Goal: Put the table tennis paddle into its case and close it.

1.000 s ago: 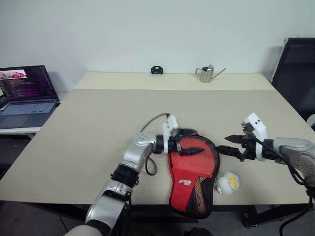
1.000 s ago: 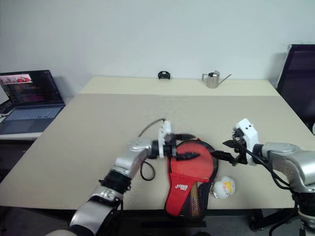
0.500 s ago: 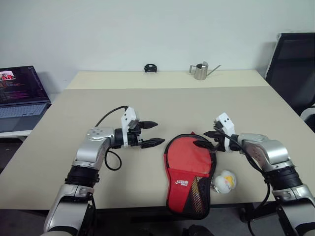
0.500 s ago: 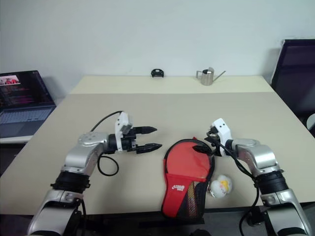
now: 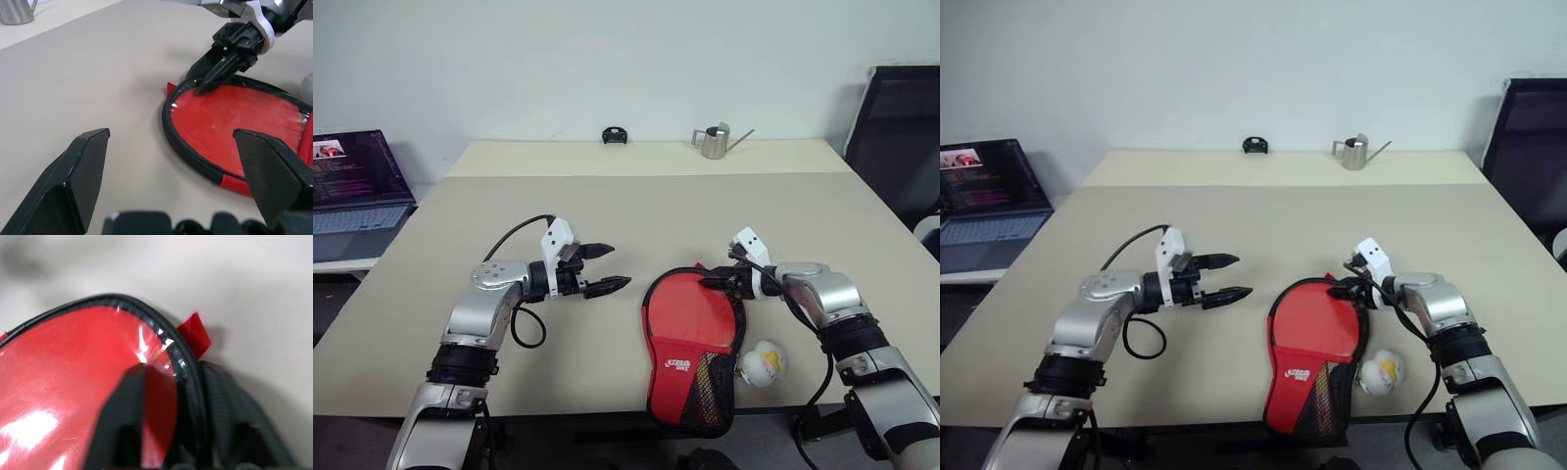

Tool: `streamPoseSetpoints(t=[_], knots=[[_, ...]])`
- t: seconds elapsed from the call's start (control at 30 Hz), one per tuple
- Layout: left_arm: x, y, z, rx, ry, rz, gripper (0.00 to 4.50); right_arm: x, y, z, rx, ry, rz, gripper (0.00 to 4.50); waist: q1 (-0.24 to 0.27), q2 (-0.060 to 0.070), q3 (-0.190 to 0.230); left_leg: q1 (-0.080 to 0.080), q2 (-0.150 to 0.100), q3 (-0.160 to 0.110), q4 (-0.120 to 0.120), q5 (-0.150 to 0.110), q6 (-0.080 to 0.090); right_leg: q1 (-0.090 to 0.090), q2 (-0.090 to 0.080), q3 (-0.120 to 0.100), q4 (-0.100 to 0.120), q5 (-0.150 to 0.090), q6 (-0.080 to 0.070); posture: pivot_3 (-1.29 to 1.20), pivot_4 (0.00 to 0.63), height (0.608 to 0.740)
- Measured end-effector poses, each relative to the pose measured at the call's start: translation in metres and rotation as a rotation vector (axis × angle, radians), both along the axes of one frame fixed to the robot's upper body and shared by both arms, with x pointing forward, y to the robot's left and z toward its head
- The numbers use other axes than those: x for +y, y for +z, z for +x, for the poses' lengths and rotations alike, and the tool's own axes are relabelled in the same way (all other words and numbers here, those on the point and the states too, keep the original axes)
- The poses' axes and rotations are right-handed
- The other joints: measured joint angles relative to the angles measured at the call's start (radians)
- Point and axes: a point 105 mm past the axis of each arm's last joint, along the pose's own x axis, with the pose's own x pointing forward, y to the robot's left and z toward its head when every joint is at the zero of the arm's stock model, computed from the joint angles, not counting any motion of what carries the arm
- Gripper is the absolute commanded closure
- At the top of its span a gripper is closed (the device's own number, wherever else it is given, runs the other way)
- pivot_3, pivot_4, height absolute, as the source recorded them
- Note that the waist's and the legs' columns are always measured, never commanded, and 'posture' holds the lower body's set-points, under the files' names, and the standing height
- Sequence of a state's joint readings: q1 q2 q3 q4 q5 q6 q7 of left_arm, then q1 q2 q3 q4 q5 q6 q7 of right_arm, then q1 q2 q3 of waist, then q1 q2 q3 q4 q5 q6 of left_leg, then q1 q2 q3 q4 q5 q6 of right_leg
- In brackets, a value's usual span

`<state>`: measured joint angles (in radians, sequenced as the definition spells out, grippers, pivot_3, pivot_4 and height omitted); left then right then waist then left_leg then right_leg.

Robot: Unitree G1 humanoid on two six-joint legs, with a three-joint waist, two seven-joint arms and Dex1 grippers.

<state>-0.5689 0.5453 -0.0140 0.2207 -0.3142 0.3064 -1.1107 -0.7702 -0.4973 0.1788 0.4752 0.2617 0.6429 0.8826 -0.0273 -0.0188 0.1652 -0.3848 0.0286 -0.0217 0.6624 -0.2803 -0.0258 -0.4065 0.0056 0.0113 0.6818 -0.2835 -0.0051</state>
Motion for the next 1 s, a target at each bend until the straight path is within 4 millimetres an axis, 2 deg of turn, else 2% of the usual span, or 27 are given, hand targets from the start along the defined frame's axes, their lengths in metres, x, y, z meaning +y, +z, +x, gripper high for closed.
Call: streamPoseSetpoints(t=[0.07, 0.1, 0.3, 0.53, 0.73, 0.87, 1.0], knots=[[0.000, 0.001, 0.000, -0.005, 0.002, 0.001, 0.07, 0.001, 0.000, 0.001, 0.004, 0.005, 0.002, 4.41, -0.001, 0.000, 0.000, 0.000, 0.000, 0.000, 0.000, 0.000, 0.000, 0.000, 0.000, 0.000, 0.000, 0.000, 0.000, 0.00, 0.150, 0.740], [0.000, 0.002, 0.000, -0.007, 0.003, 0.002, 0.07, 0.002, 0.000, 0.001, 0.006, 0.008, 0.006, 4.47, -0.002, 0.000, 0.000, 0.000, 0.000, 0.000, 0.000, 0.000, 0.000, 0.000, 0.000, 0.000, 0.000, 0.000, 0.000, 0.00, 0.150, 0.740], [0.000, 0.000, -0.001, 0.001, 0.004, 0.004, 0.07, 0.010, 0.000, 0.007, 0.004, 0.028, 0.003, 4.47, -0.011, 0.000, 0.000, 0.003, 0.001, 0.002, 0.000, 0.000, 0.000, 0.000, 0.001, 0.003, 0.003, 0.000, 0.000, 0.00, 0.150, 0.740], [-0.002, -0.002, -0.002, 0.004, -0.002, 0.006, 0.07, 0.031, 0.005, 0.019, -0.029, 0.053, -0.003, 4.47, -0.027, 0.000, 0.000, 0.005, 0.001, 0.003, 0.000, 0.000, 0.000, 0.000, 0.001, 0.004, 0.007, 0.001, -0.001, 0.00, 0.150, 0.740], [-0.005, -0.004, -0.003, 0.011, -0.014, 0.013, 0.07, 0.048, 0.022, 0.035, -0.088, 0.058, -0.017, 4.47, -0.026, 0.000, 0.000, 0.003, 0.001, 0.003, 0.000, 0.000, 0.000, -0.001, 0.001, 0.004, 0.006, 0.001, -0.001, 0.00, 0.150, 0.740], [-0.005, -0.004, -0.004, 0.011, -0.014, 0.013, 0.07, 0.050, 0.028, 0.042, -0.122, 0.051, -0.038, 4.47, -0.022, 0.000, 0.000, 0.002, 0.001, 0.003, 0.000, 0.000, 0.000, -0.002, 0.001, 0.004, 0.005, 0.001, -0.001, 0.00, 0.150, 0.740], [-0.005, -0.005, -0.004, 0.011, -0.014, 0.014, 0.07, 0.045, 0.019, 0.044, -0.113, 0.040, -0.082, 4.47, -0.018, 0.000, 0.000, 0.002, 0.001, 0.003, 0.000, 0.000, 0.000, -0.002, 0.000, 0.004, 0.004, 0.001, -0.001, 0.00, 0.150, 0.740]])
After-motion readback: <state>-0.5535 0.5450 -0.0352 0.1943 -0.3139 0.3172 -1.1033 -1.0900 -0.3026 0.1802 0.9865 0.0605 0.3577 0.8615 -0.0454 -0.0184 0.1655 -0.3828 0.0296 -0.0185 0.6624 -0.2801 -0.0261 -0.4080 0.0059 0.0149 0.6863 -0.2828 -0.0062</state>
